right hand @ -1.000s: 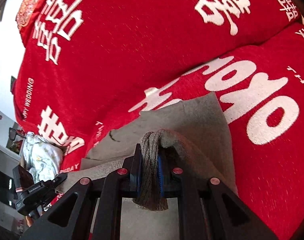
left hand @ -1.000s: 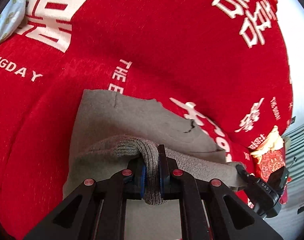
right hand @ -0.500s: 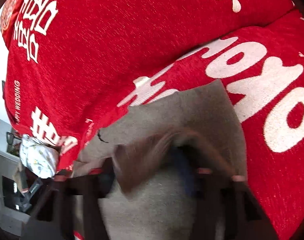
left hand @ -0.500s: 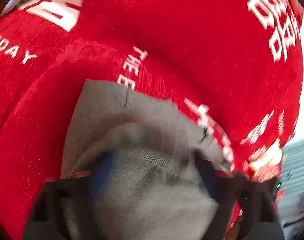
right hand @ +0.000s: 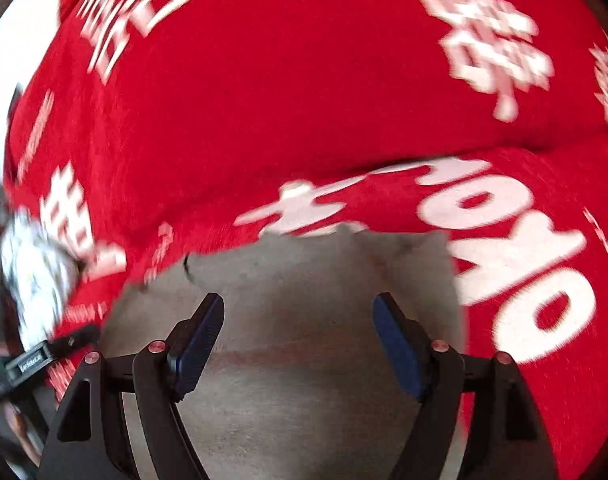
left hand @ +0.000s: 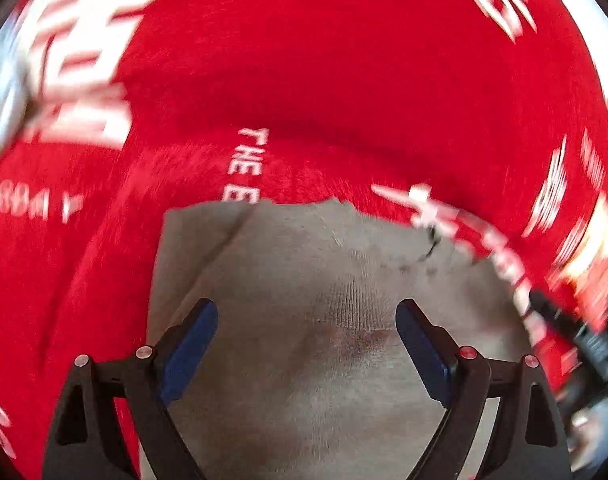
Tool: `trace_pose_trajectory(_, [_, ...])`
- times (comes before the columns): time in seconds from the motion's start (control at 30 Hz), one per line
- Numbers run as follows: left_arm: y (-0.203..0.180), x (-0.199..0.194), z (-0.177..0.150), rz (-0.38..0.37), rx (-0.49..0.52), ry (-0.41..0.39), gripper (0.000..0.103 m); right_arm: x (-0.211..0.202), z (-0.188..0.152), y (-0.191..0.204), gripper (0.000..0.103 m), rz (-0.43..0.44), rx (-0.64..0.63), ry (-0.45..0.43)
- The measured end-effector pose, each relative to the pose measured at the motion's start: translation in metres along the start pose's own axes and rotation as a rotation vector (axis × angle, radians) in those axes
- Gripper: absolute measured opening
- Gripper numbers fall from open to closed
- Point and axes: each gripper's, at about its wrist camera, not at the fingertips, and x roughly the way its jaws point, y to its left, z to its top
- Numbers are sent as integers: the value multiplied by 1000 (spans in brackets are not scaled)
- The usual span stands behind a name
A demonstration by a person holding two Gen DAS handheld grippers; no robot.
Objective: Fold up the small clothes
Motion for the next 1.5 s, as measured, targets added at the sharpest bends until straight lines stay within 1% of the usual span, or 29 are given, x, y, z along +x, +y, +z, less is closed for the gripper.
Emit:
trace_pose_trajectory(0.07, [-12, 14, 0, 72, 79, 10, 91, 21, -3, 16, 80, -23, -95, 61])
trace_pose_trajectory(0.1, [-14, 23, 0, 100, 98, 23, 91, 34, -4, 20, 80, -68, -132, 91])
trace_pose_trajectory(0.13, [-11, 35, 1, 137, 105, 44, 91, 46, -4, 19, 80, -138, -157, 111])
trace_pose_trajectory(0.2, [-1, 48, 3, 160, 104, 42, 92, 58, -3, 7, 80, -214, -154, 114])
trace_pose_trajectory(0.27, [5, 49, 4, 146, 98, 33, 91, 59, 0, -6, 80, -219, -132, 86])
trace_pose_trajectory(0.3, [6, 50, 6, 156, 97, 26, 91, 60, 0, -8, 80, -241, -133, 78])
trace_pose_trajectory(0.33, [5, 53, 7, 180, 105, 21, 92, 61, 1, -10, 80, -283, -140, 72])
trace_pose_trajectory(0.37, [5, 56, 8, 215, 109, 23, 95, 64, 1, -13, 82, -312, -132, 76])
trace_pose_trajectory(0.4, [8, 60, 10, 217, 91, 41, 98, 65, 3, -20, 83, -297, -101, 86])
trace_pose_trajectory(0.47, [19, 60, 13, 191, 28, 56, 98, 62, 6, -26, 83, -280, -59, 84])
trace_pose_trajectory(0.53, [21, 48, 9, 225, 12, 36, 98, 51, 3, -23, 83, -312, -55, 69])
trace_pose_trajectory(0.57, [20, 39, 5, 219, 16, 21, 98, 39, -1, -17, 83, -320, -66, 39])
trace_pose_trajectory(0.6, [17, 26, -1, 195, 18, -10, 98, 28, -6, -10, 83, -302, -78, 16])
trace_pose_trajectory(0.67, [7, 7, -14, 143, 23, -46, 98, 11, -21, 12, 84, -233, -120, -11])
trace_pose_trajectory(0.73, [-8, -2, -31, 108, 61, -51, 98, 4, -35, 33, 84, -191, -188, -9])
trace_pose_trajectory(0.77, [-16, -3, -40, 113, 90, -52, 98, 3, -46, 46, 84, -178, -243, -1])
trace_pose_trajectory(0.83, [-27, 3, -56, 145, 146, -38, 98, 10, -57, 57, 84, -206, -301, 24])
trace_pose_trajectory(0.87, [-28, 10, -58, 170, 154, -12, 98, 23, -62, 55, 85, -251, -309, 75])
trace_pose_trajectory(0.9, [-27, 18, -62, 191, 161, 14, 100, 28, -63, 50, 86, -251, -289, 94])
trace_pose_trajectory(0.93, [-26, 14, -64, 190, 165, -21, 100, 25, -62, 46, 87, -233, -262, 71])
trace_pose_trajectory(1.0, [-25, 4, -67, 193, 148, -5, 100, 17, -61, 43, 87, -260, -238, 85])
trace_pose_trajectory(1.07, [-24, -12, -73, 146, 128, -37, 100, -2, -66, 45, 87, -237, -236, 35])
trace_pose_trajectory(1.1, [-24, -17, -76, 138, 129, -48, 100, -7, -69, 46, 87, -229, -234, 22])
trace_pose_trajectory(1.13, [-25, -19, -81, 150, 128, -53, 100, -10, -73, 45, 87, -222, -228, 19])
trace_pose_trajectory(1.23, [-22, -18, -97, 169, 126, -40, 100, -15, -92, 42, 87, -240, -218, 20])
trace_pose_trajectory(1.33, [-16, -20, -116, 159, 127, -28, 100, -26, -115, 36, 89, -258, -218, 22])
trace_pose_trajectory(1.37, [-14, -20, -123, 165, 136, -34, 100, -28, -123, 33, 89, -277, -224, 32])
trace_pose_trajectory(1.4, [-12, -24, -130, 166, 148, -57, 100, -33, -130, 30, 89, -276, -235, 12])
trace_pose_trajectory(1.5, [-7, -33, -144, 154, 151, -80, 100, -49, -150, 27, 89, -267, -269, -30])
